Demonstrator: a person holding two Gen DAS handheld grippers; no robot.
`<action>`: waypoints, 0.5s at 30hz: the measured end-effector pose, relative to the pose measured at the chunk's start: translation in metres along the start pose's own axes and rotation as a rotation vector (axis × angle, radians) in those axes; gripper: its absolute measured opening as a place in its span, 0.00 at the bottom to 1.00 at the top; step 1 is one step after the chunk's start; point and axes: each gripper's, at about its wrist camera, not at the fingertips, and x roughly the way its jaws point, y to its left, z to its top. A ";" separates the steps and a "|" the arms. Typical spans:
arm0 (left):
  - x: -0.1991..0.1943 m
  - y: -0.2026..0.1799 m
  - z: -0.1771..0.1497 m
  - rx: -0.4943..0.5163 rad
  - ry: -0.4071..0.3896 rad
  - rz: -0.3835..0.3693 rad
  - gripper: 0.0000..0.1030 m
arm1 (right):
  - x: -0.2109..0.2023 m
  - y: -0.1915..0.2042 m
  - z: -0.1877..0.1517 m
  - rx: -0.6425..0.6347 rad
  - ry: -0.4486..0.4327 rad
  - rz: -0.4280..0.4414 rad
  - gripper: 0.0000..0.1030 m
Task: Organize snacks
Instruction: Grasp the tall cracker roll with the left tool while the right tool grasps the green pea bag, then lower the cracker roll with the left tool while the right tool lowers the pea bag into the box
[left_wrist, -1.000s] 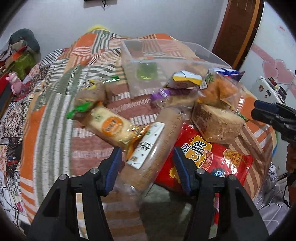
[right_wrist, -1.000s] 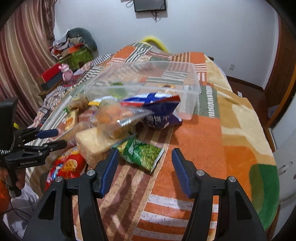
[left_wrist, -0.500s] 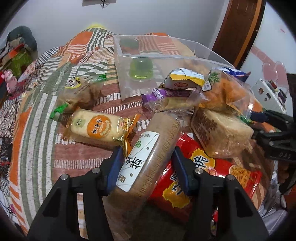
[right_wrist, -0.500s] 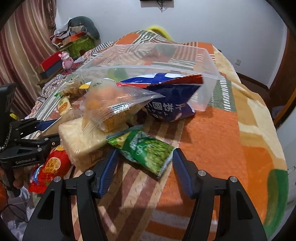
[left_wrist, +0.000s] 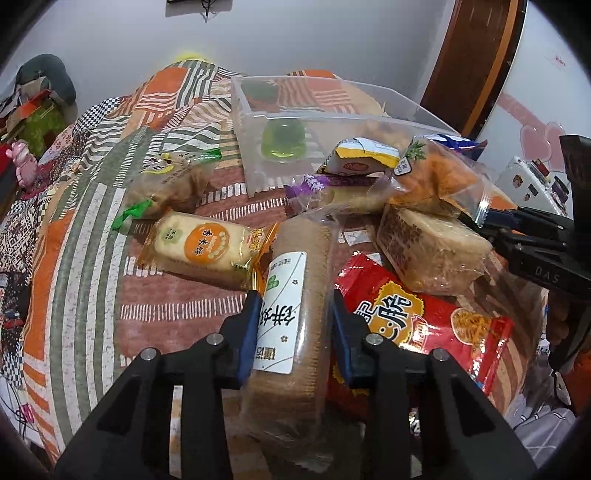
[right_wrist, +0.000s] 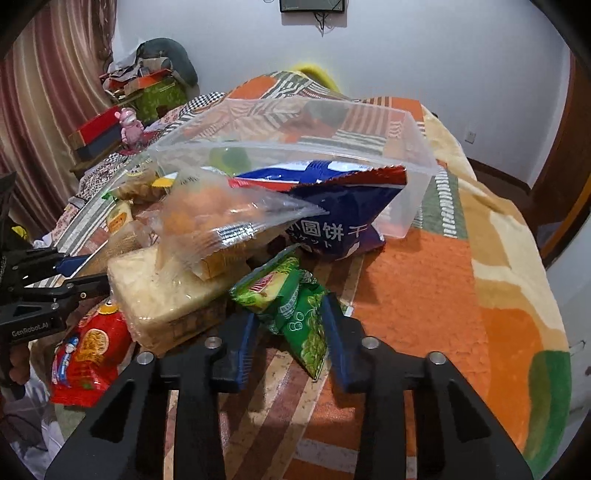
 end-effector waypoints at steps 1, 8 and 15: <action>-0.002 -0.001 -0.001 -0.001 -0.004 -0.001 0.33 | -0.002 -0.001 0.000 0.004 -0.005 0.000 0.26; -0.024 -0.010 0.000 0.004 -0.049 0.000 0.33 | -0.021 -0.014 0.001 0.052 -0.036 0.012 0.17; -0.047 -0.011 0.008 -0.012 -0.102 0.002 0.33 | -0.044 -0.022 0.005 0.076 -0.085 0.002 0.17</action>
